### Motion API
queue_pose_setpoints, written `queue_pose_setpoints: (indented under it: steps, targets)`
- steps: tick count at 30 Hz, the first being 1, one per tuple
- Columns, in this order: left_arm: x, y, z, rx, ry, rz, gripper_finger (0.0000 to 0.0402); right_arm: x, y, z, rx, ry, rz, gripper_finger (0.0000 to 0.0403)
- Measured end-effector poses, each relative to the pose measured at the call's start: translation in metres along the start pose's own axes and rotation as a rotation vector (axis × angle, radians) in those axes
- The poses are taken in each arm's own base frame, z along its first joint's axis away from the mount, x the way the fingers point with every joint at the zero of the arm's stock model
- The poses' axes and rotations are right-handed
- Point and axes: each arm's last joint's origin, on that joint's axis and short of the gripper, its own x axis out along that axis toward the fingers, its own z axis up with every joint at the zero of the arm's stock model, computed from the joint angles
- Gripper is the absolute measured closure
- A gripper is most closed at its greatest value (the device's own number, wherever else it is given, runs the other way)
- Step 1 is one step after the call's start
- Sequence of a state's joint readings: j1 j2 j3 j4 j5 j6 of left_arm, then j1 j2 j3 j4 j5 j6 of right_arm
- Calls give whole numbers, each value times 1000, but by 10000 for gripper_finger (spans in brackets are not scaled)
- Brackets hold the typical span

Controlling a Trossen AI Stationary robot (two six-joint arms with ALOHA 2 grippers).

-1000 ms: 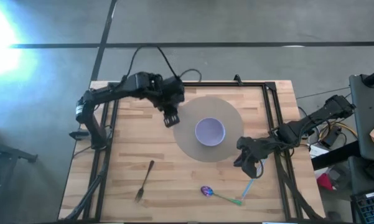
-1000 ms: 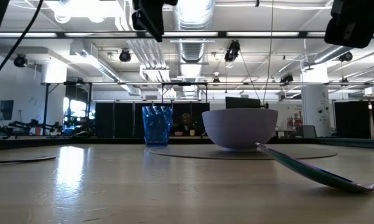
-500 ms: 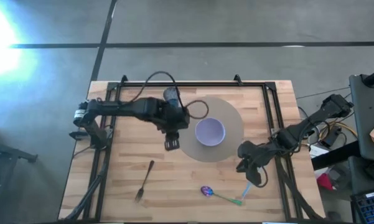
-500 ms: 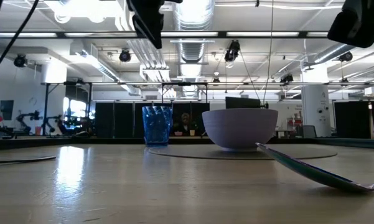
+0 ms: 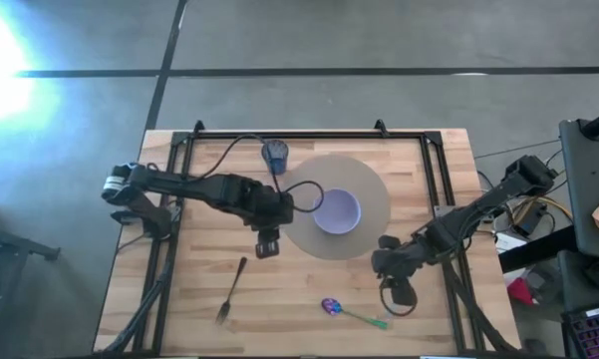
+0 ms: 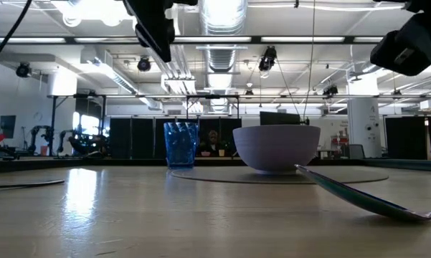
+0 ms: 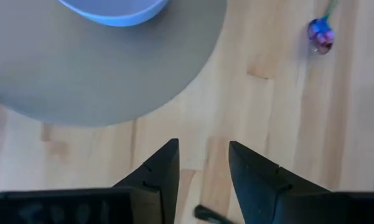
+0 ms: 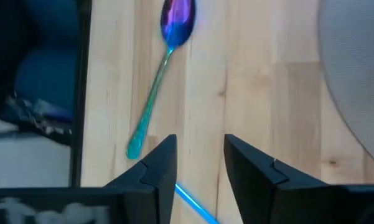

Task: Pick & Place Utensil
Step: Put the blue straw into the blue cup

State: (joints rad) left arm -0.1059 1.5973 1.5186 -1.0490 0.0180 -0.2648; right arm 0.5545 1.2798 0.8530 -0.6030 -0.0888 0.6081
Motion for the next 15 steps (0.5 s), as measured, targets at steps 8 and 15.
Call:
queue_pose_setpoints:
  steps: [8,15]
  targets:
    - [-1,6,-27,-54,-78,-50,271,9,5,6,-142,103,-35,229]
    - [-7,12,-49,-96,-152,-76,271,5,20,19,-173,278,-130,234]
